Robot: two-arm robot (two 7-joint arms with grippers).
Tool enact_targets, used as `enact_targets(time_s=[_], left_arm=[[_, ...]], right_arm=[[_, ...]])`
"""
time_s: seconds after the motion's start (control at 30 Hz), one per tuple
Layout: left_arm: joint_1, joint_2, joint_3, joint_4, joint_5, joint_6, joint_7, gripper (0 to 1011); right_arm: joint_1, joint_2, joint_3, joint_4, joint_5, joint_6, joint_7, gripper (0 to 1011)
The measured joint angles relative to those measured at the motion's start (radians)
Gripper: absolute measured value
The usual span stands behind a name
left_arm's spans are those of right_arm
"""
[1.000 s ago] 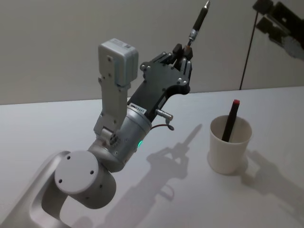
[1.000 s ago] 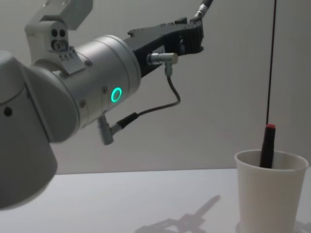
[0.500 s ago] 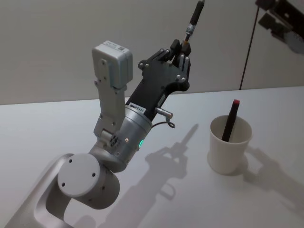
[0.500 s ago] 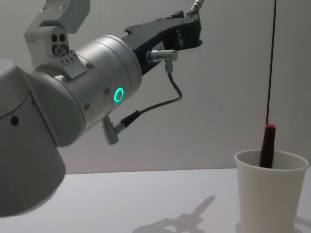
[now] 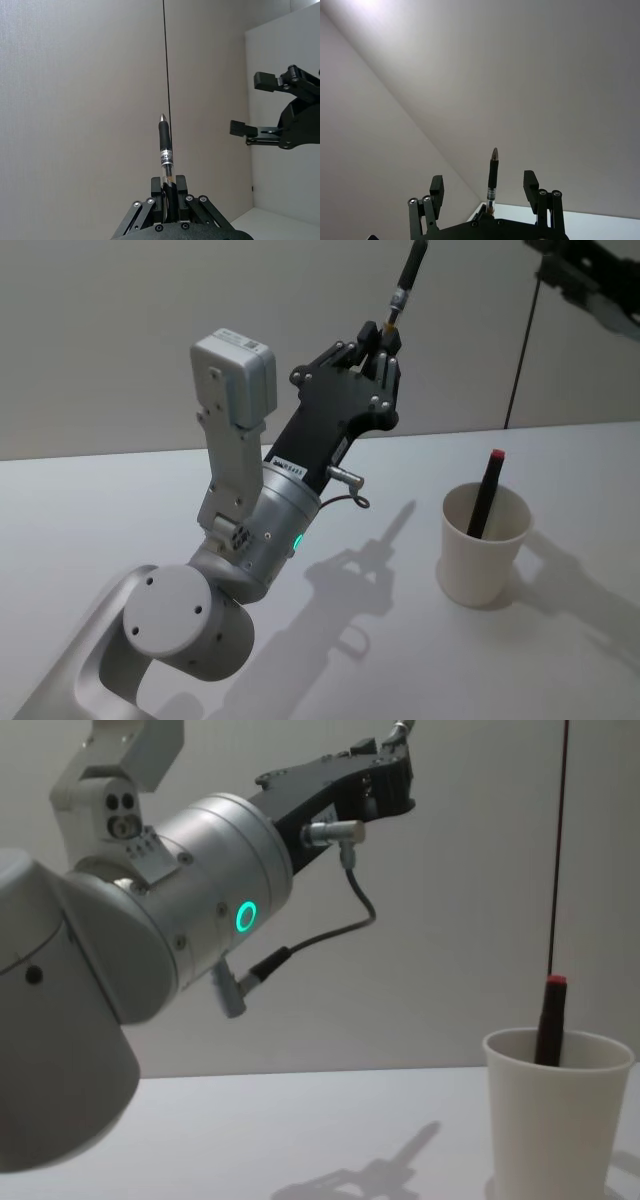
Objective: Place the pen into the pen holder.
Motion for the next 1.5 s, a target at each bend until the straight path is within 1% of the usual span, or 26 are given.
enact_targets(time_s=[0.07,0.2,0.4,0.5,0.67,0.83,1.2,1.5], left_arm=[[0.000,0.000,0.000,0.000,0.000,-0.001,0.000,169],[0.000,-0.001,0.000,0.001,-0.001,-0.003,0.001,169],[0.000,-0.001,0.000,0.001,-0.001,-0.005,0.001,169],[0.000,-0.001,0.000,0.002,-0.002,-0.006,0.001,169],[0.000,-0.002,0.000,0.002,-0.002,-0.007,0.001,169],[0.000,-0.002,0.000,0.002,-0.002,-0.007,0.001,169],[0.000,-0.002,0.000,0.002,-0.002,-0.008,0.001,167],[0.000,-0.002,0.000,0.002,-0.002,-0.008,0.001,169]], right_arm=[[0.015,-0.010,-0.009,0.015,-0.006,0.002,0.009,1001],[0.055,-0.044,-0.038,0.061,-0.024,0.007,0.036,1001],[0.094,-0.085,-0.074,0.110,-0.038,0.005,0.055,1001],[0.104,-0.096,-0.084,0.123,-0.043,0.003,0.057,1002],[0.123,-0.123,-0.112,0.150,-0.055,0.002,0.058,1001],[0.134,-0.141,-0.135,0.165,-0.066,0.002,0.052,1001],[0.149,-0.166,-0.170,0.182,-0.084,0.004,0.024,1001],[0.155,-0.180,-0.190,0.195,-0.087,-0.019,-0.009,1002]])
